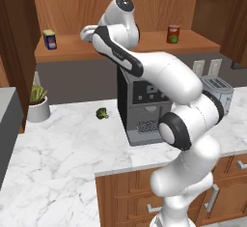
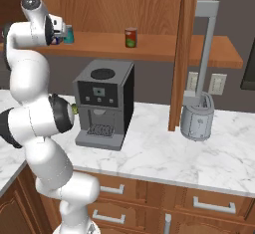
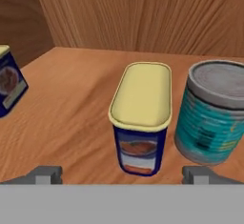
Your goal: Stack two cans on top of the other two cans in the cabinet.
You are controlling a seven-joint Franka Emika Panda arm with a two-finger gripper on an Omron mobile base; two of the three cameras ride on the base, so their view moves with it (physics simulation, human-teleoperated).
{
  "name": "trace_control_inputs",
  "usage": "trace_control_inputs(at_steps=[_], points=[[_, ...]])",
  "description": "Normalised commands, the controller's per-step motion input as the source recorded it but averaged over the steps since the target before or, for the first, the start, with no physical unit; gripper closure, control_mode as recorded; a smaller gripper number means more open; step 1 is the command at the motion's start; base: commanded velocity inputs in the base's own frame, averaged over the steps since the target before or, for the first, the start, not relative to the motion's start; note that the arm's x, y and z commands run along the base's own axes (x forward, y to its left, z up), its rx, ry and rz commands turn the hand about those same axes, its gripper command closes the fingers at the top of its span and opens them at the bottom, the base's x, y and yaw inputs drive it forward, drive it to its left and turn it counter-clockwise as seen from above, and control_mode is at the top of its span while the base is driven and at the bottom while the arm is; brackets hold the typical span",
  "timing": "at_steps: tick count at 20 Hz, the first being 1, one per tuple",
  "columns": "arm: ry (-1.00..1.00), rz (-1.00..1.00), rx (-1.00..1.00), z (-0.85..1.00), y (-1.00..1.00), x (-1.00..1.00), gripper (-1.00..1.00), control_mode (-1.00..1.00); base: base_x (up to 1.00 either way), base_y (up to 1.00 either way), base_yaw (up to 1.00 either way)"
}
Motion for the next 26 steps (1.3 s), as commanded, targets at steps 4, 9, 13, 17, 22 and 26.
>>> trace_control_inputs(at_steps=[4,9,13,17,22,26], points=[[0.0,-0.01,0.0,-0.09,0.02,0.28,-1.0,-1.0,0.0,0.0,0.0],[0.0,-0.03,0.0,-0.08,0.07,0.26,-1.0,-1.0,0.0,0.0,0.0],[0.0,-0.05,0.0,-0.02,0.09,0.2,-1.0,-1.0,0.0,0.0,0.0],[0.0,-0.08,0.0,-0.03,0.02,0.08,-1.0,-1.0,0.0,0.0,0.0],[0.0,-0.09,0.0,-0.07,0.0,0.02,-1.0,-1.0,0.0,0.0,0.0],[0.0,-0.11,0.0,-0.14,0.0,0.0,1.0,-1.0,0.0,0.0,0.0]])
